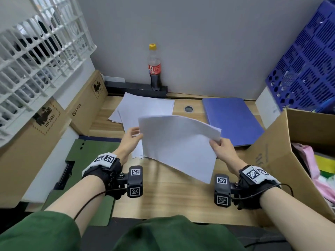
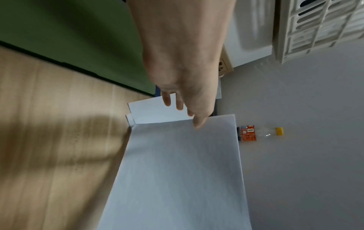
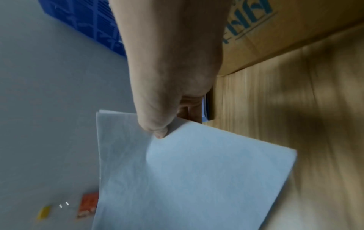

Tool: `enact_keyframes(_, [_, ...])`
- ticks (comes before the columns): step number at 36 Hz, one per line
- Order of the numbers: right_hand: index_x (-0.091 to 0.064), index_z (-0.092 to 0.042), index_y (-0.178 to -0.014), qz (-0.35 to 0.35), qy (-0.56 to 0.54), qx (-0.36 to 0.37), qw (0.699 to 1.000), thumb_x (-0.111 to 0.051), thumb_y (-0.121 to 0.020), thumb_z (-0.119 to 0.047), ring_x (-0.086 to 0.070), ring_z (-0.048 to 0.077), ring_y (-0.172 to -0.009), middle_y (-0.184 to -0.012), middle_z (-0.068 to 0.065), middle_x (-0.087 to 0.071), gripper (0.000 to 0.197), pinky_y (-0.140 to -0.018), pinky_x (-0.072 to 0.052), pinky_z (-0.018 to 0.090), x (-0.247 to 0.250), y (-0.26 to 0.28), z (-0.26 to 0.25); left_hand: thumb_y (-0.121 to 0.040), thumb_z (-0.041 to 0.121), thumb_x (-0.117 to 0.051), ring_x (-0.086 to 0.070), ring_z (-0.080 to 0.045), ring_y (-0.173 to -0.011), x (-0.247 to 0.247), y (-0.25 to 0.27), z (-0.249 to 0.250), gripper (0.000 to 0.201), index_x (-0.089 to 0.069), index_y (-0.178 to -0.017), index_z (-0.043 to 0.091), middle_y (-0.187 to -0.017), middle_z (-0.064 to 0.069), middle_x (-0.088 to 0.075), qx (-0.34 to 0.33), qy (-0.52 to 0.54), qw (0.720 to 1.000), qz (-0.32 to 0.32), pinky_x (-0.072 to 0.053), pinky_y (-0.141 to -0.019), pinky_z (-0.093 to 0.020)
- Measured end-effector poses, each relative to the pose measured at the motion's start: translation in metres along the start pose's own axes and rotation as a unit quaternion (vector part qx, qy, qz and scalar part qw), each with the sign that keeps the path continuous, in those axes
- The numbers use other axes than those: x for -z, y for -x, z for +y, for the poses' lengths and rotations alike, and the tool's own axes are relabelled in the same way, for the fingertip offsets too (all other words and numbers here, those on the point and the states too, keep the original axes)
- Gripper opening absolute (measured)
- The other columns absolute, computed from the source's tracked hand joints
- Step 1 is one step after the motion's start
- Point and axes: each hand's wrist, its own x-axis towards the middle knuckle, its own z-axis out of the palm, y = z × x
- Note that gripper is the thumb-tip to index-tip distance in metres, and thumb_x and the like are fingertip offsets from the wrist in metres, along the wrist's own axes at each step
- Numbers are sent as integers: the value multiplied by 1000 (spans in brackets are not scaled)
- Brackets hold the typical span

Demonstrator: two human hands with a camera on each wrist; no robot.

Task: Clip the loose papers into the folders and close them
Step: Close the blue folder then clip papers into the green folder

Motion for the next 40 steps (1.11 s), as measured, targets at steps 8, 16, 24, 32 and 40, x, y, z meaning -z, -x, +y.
enact_keyframes(8, [-53,-13,-111,10,-303,-71,950,-47,-96,-7,-64,10,-72,-89,-2,-63,17,-46,-51,22,-12,-9,-39,-78,53,-71,-61,-22,-113,-1,-3,6,87,-31,-145,14,-138,-7,-50,90,158,981,-74,-50,-97,-38])
enact_keyframes(16, [-54,-16,-121,-117,-327,-84,934,-50,-96,-7,-67,16,-85,-99,-2,-69,27,-75,-59,35,-33,1,-43,-94,20,-58,-68,-16,-94,-21,7,36,23,-59,-117,17,-113,1,-69,15,190,981,-24,-55,-74,-30])
enact_keyframes(24, [-57,-12,-123,-144,-180,-37,972,-55,-90,-4,-66,16,-87,-100,2,-70,34,-77,-52,27,-16,-6,-26,-96,15,-55,-61,-14,-107,-3,10,28,31,-56,-127,17,-114,7,-65,-89,74,993,11,-49,-89,-31])
enact_keyframes(32, [-58,-15,-123,-161,-97,67,980,-50,-95,-17,-64,6,-101,-114,-6,-67,29,-76,-50,19,-29,-9,-61,-97,20,-55,-64,-9,-108,-7,16,35,25,-60,-122,20,-116,8,-67,-133,59,989,-20,-52,-91,-27])
enact_keyframes(40, [-62,-11,-115,-160,-33,33,986,-51,-93,-10,-57,19,-117,-123,4,-64,24,-96,-42,32,-34,-10,-35,-86,-10,-38,-59,-1,-105,-5,21,9,51,-57,-102,35,-108,14,-65,-55,47,995,-67,-46,-88,-19])
